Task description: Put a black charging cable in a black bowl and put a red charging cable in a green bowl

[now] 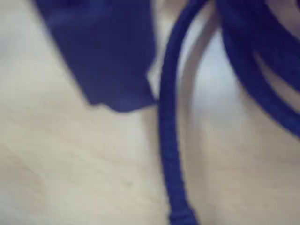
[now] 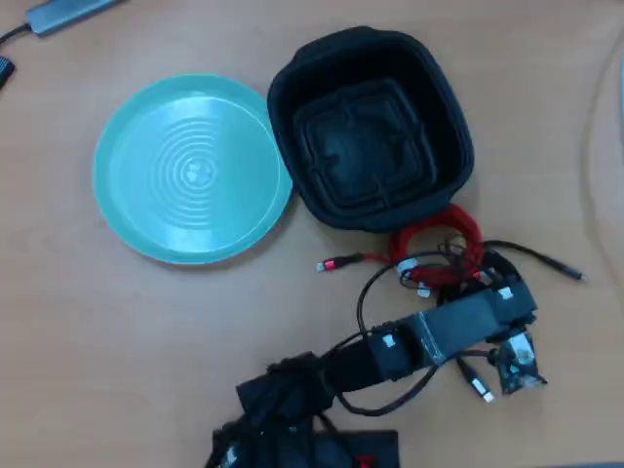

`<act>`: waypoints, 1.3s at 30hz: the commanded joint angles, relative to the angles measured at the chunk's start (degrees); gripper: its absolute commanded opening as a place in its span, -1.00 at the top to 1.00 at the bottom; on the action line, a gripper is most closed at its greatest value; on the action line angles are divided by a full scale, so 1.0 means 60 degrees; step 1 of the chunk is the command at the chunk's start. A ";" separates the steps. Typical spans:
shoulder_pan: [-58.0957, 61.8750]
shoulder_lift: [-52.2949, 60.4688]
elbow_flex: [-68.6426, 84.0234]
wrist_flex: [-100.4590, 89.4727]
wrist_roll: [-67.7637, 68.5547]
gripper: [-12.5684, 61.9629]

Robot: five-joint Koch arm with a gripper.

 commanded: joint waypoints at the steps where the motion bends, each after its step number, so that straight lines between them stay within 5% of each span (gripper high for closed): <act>1: -0.0103 0.0146 -0.0615 0.0820 -0.0117 -0.50; 5: -0.0161 0.0088 -0.0820 0.0820 -0.0073 -0.18; 13: -0.0190 0.0161 -0.0923 0.0674 0.0542 0.92; 22: -0.0117 0.0337 -0.1172 0.0659 0.1099 0.83; 28: 0.0044 0.2256 -0.1890 0.0688 0.1245 0.83; 39: 0.2300 0.3779 -0.1802 0.0747 0.2432 0.83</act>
